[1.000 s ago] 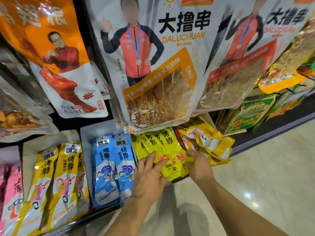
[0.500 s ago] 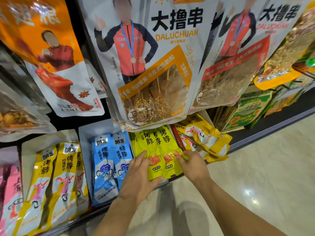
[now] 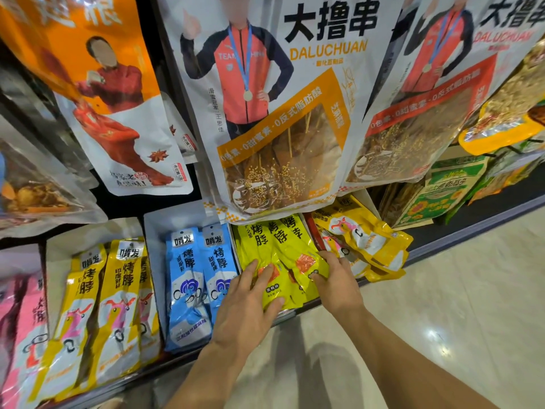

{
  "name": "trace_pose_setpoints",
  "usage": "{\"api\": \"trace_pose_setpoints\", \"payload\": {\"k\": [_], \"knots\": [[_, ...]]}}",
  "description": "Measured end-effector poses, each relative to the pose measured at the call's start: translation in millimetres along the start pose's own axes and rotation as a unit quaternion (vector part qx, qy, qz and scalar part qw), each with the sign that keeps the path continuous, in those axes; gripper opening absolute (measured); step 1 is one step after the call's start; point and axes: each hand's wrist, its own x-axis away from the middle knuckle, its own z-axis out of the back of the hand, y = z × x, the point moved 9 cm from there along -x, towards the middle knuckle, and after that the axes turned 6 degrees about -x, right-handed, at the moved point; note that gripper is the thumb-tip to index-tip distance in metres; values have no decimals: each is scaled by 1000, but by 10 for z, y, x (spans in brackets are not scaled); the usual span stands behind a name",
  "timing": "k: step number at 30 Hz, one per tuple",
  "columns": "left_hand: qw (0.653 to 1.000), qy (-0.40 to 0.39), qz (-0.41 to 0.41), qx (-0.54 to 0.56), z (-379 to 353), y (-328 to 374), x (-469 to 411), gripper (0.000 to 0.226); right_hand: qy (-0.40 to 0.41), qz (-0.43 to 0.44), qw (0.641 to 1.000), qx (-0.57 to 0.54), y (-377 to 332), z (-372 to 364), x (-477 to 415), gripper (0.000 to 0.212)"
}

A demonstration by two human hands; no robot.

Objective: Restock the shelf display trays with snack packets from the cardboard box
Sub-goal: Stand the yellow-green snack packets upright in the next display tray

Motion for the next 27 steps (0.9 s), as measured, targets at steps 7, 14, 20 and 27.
{"api": "trace_pose_setpoints", "payload": {"k": [7,14,20,27], "knots": [[999,-8,-12,-32,5,7,36,78,11,21,999,46,-70,0,81,56],[999,-18,31,-26,176,-149,250,82,78,119,969,202,-644,97,342,54],[991,-27,121,-39,335,-814,598,84,1,305,930,202,-1348,-427,812,44],[988,-95,110,-59,153,-1247,883,86,-217,335,871,286,-1432,-1396,1256,72]]}}
